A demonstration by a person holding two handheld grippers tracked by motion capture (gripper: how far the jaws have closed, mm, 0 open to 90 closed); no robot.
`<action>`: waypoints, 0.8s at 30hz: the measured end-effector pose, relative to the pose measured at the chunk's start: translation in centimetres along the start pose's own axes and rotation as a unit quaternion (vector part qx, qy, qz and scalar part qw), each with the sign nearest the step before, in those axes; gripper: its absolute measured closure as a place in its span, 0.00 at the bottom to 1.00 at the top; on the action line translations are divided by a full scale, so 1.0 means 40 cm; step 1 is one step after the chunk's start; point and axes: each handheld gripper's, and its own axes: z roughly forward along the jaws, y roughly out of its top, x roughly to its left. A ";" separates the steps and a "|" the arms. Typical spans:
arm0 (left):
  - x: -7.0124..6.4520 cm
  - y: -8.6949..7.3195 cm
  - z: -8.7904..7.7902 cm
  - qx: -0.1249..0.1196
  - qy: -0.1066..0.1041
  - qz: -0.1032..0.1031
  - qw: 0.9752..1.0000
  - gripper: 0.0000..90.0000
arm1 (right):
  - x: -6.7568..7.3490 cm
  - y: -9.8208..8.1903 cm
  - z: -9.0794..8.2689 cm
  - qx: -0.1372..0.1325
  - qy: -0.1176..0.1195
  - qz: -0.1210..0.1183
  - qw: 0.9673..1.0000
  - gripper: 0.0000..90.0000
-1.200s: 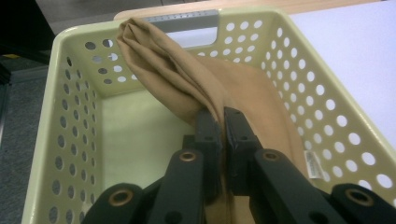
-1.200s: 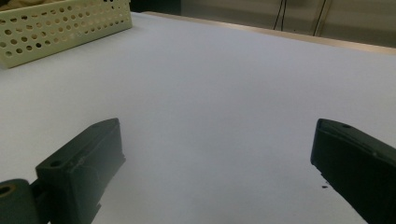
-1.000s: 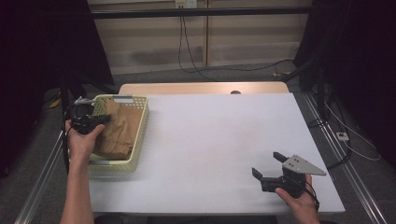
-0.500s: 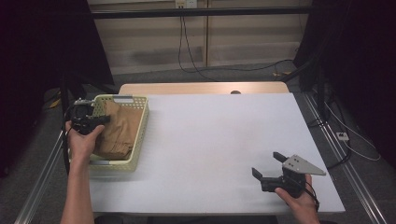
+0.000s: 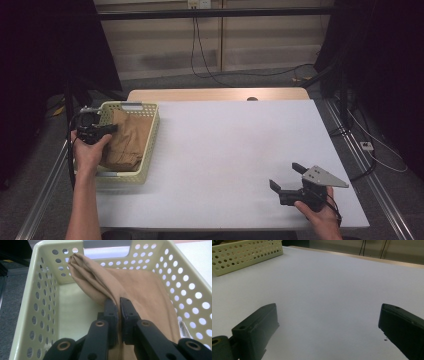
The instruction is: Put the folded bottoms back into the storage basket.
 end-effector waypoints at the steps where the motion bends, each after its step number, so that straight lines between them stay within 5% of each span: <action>1: 0.000 0.000 0.002 0.001 0.000 0.000 1.000 0.95 | 0.000 0.000 0.000 0.000 0.000 -0.001 1.000 0.03; 15: 0.018 -0.012 0.015 0.010 0.011 -0.029 0.999 0.93 | 0.000 -0.001 0.000 0.001 -0.003 0.000 1.000 0.03; 24: 0.024 -0.015 0.021 0.019 0.008 -0.038 0.999 0.81 | 0.000 0.000 0.000 0.001 -0.003 0.001 1.000 0.03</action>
